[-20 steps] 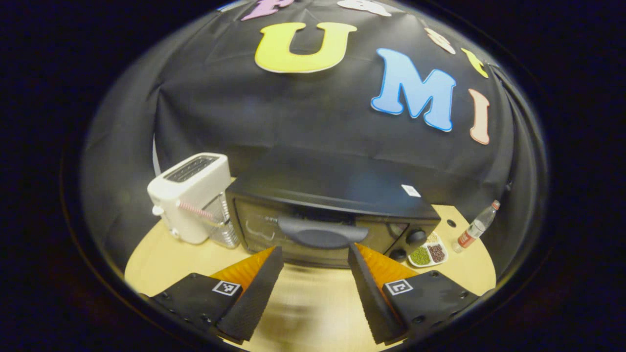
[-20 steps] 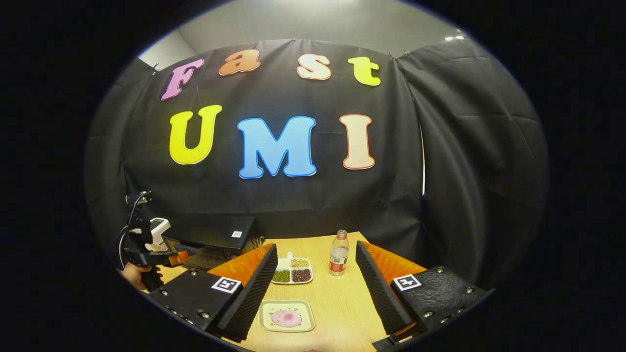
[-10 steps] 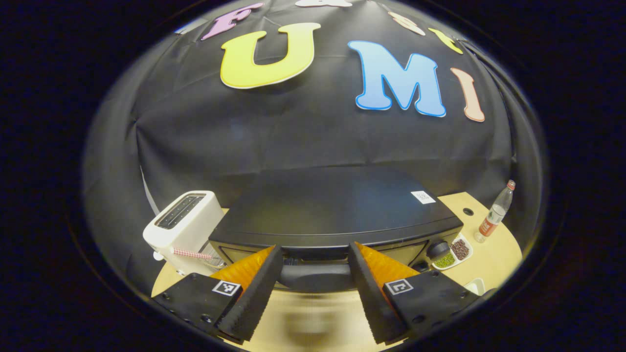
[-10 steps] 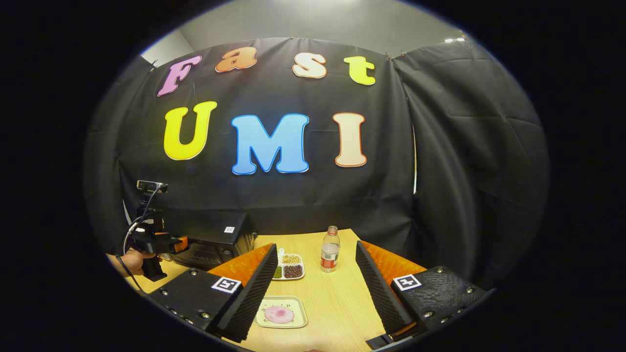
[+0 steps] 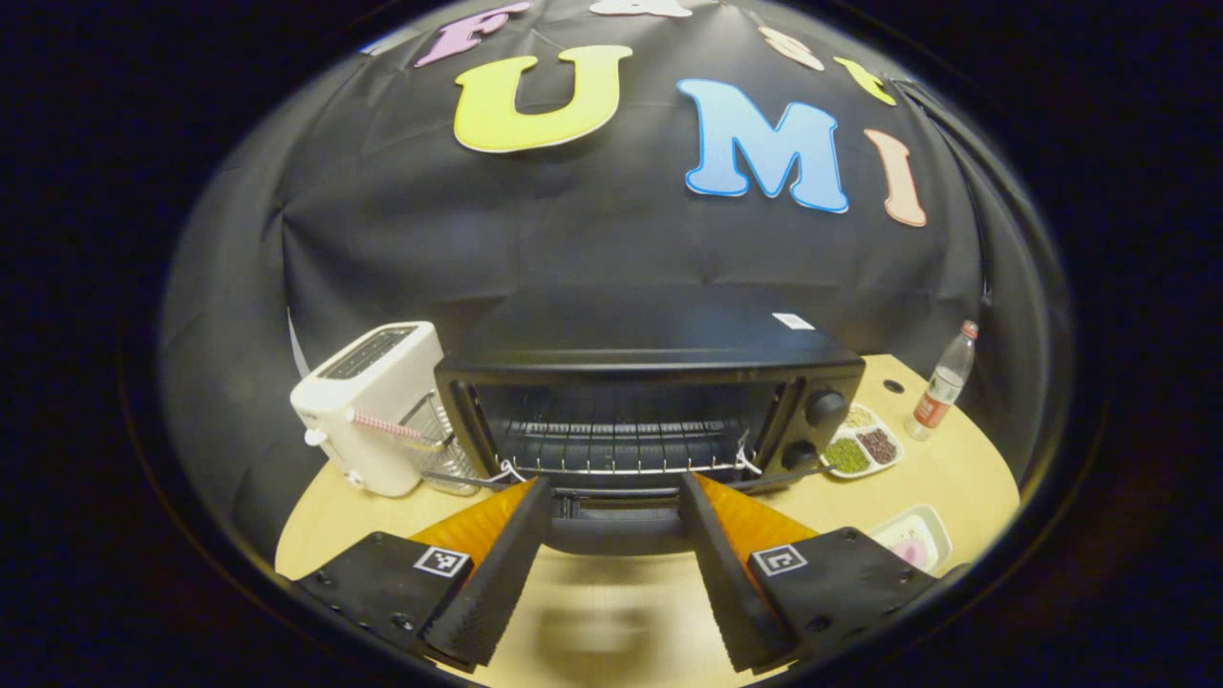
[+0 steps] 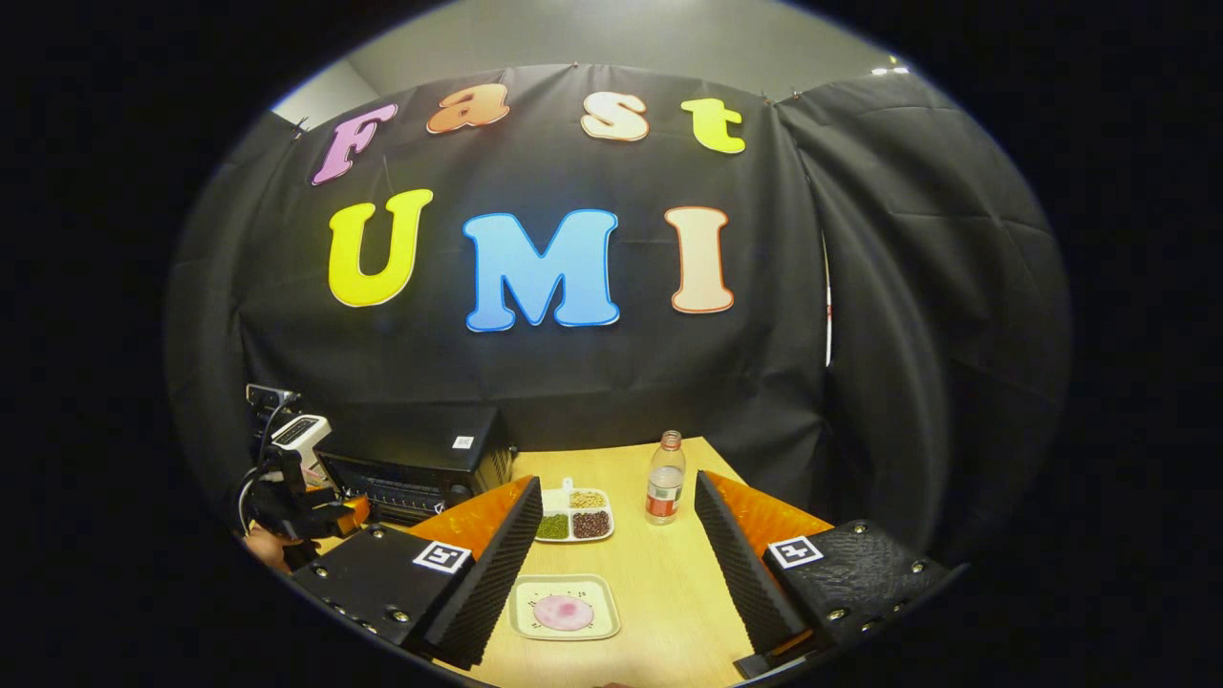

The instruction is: Open the electric oven with the left hand, put the food in, and close the electric oven.

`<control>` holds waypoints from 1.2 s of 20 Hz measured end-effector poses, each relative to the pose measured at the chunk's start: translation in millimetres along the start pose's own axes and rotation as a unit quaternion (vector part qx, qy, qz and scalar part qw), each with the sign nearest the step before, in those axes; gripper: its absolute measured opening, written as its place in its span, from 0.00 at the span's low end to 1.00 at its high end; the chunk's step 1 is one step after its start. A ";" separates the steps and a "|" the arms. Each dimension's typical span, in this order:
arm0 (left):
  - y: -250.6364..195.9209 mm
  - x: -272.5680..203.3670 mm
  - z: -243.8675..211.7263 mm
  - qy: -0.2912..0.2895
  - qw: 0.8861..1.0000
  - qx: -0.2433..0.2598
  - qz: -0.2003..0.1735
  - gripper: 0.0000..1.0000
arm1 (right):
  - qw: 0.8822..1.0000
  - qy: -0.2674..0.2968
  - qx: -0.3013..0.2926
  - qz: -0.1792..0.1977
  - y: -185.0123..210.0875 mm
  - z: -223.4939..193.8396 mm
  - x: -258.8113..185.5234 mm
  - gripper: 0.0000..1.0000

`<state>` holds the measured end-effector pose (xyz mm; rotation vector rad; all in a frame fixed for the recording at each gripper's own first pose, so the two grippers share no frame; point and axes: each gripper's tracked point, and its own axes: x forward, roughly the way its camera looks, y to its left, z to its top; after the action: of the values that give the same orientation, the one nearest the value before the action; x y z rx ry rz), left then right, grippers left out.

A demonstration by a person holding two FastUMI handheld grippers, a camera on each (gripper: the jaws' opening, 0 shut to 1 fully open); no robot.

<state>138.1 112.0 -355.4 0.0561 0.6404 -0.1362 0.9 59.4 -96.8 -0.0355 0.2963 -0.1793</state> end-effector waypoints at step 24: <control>-9.0 -155.7 150.2 -0.215 0.976 0.002 -0.034 0.96 | 0.939 0.334 -0.009 0.087 -2.9 -191.8 68.9 0.98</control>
<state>102.1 106.0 -141.9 0.0078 0.2088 -0.2088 9.0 42.4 -299.8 0.0365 0.9775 -0.0055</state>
